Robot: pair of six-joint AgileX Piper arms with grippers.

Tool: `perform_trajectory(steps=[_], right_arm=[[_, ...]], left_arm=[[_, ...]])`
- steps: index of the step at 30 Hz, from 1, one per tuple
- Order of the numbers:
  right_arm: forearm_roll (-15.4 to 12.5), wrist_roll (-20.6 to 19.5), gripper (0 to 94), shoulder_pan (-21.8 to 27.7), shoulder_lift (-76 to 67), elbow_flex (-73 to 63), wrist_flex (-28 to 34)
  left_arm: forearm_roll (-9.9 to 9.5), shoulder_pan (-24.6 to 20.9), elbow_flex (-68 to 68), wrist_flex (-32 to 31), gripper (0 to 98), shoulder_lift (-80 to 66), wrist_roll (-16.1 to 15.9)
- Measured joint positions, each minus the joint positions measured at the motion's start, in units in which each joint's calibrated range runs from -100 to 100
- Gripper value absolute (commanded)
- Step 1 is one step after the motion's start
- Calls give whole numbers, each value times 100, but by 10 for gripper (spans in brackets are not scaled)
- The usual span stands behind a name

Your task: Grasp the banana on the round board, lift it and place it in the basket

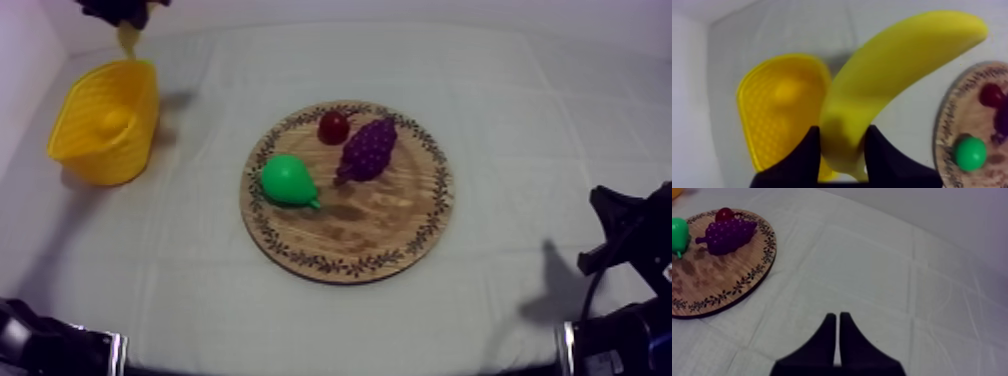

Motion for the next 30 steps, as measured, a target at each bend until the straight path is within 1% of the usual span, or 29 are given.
perform_trajectory(steps=[4,8,12,14,20,26,30], right_arm=[[0,0,5,0,0,0,0],[0,0,5,0,0,0,0],[0,0,5,0,0,0,0],[0,0,5,0,0,0,0],[0,0,5,0,0,0,0],[0,0,5,0,0,0,0],[0,0,5,0,0,0,0]], left_arm=[[8,-536,192,-89,203,193,-6],[41,-982,473,-310,205,441,-21],[91,-1301,857,-555,204,649,-5],[146,-1421,1079,-706,204,759,15],[259,-1547,1501,-1143,203,1081,55],[334,-1529,1553,-1295,204,1450,131],[409,-1557,1600,-1544,242,1700,116]])
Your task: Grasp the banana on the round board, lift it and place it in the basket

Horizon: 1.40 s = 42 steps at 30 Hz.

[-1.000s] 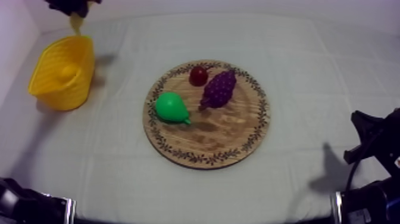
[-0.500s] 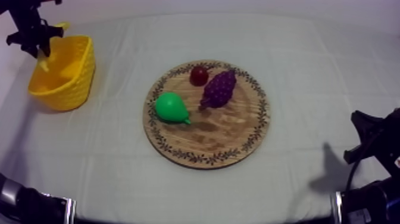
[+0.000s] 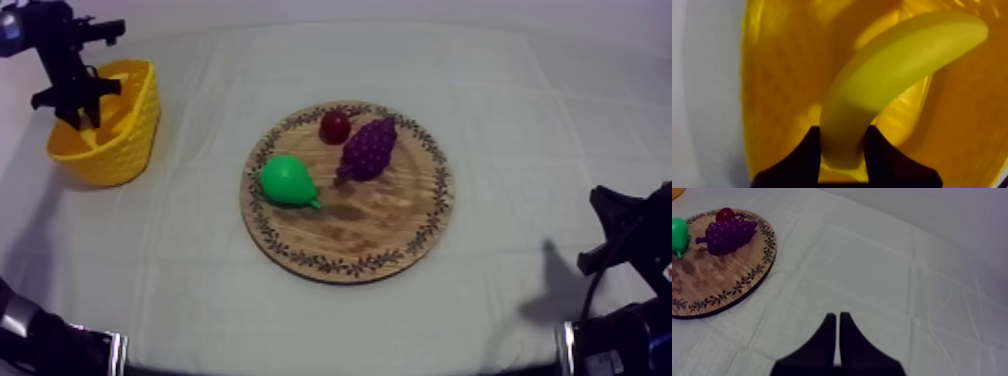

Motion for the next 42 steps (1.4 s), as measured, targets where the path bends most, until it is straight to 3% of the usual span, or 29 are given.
perform_trajectory(steps=[6,13,21,25,29,32,36,42], right_arm=[[0,0,5,0,0,0,21],[0,-3,5,0,0,0,-4],[0,-3,5,0,0,0,-4],[0,-3,5,0,0,0,-4],[0,-3,5,0,0,0,-4],[0,-3,5,0,0,0,-4],[0,-3,5,0,0,0,-4],[0,4,5,0,0,0,-4]], left_arm=[[102,-19,103,-406,311,140,-98],[81,-24,26,-293,416,138,-31],[112,-8,135,-476,461,109,-11],[155,25,302,-795,396,-64,-87],[136,164,619,-1366,154,-477,-153],[66,325,995,-1940,54,-980,-133],[60,494,1701,-2943,14,-1902,-160],[62,362,3123,-4851,2,-3703,-159]])
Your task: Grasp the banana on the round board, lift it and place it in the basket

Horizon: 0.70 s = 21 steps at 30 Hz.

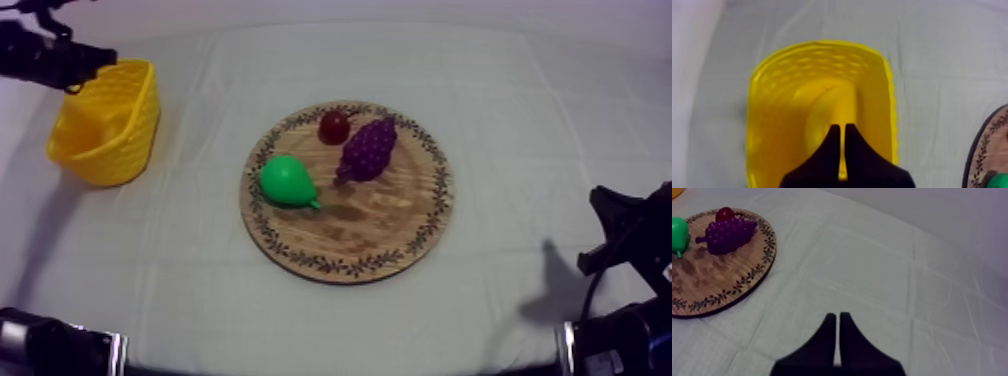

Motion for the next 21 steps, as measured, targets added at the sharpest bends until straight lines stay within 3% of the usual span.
perform_trajectory(steps=[5,10,18,21], right_arm=[[0,-12,5,0,0,0,0],[0,-12,5,0,0,0,0],[0,-12,5,0,0,0,0],[0,-12,5,0,0,0,0]], left_arm=[[-14,-206,1496,-1299,1,-1633,150],[-25,-445,2882,-1859,1,-3299,170],[-5,-510,4949,-1330,1,-5873,245],[155,-466,5546,-1021,1,-6848,252]])
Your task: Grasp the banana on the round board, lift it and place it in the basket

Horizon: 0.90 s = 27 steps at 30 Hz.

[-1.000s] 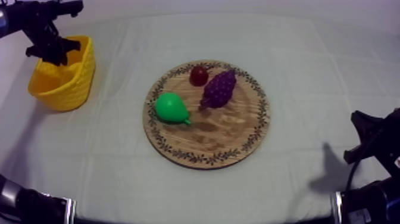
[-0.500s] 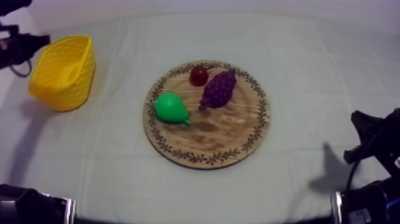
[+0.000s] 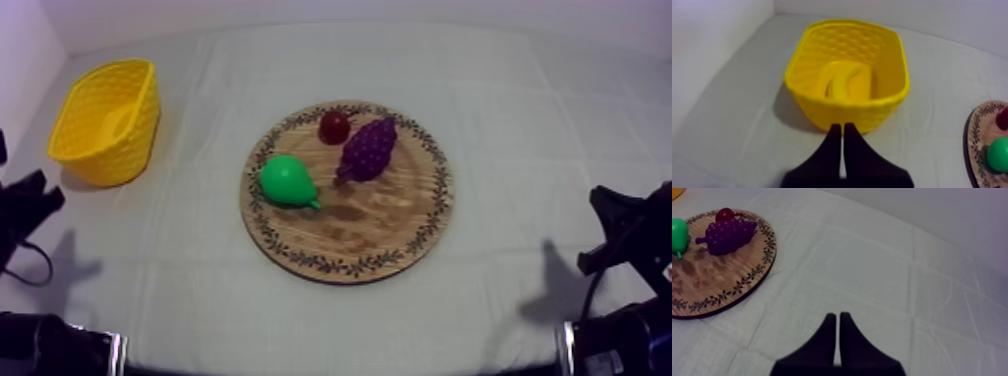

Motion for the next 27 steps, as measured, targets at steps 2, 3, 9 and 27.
perform_trajectory(steps=[2,3,9,27], right_arm=[[0,0,5,0,0,0,0],[0,0,5,0,0,0,0],[0,3,5,0,0,0,0],[0,9,5,0,0,0,0]], left_arm=[[205,51,314,153,1,-525,-98],[333,82,456,248,1,-790,-173],[920,152,732,707,1,-1818,-765],[1044,165,761,788,1,-1981,97]])
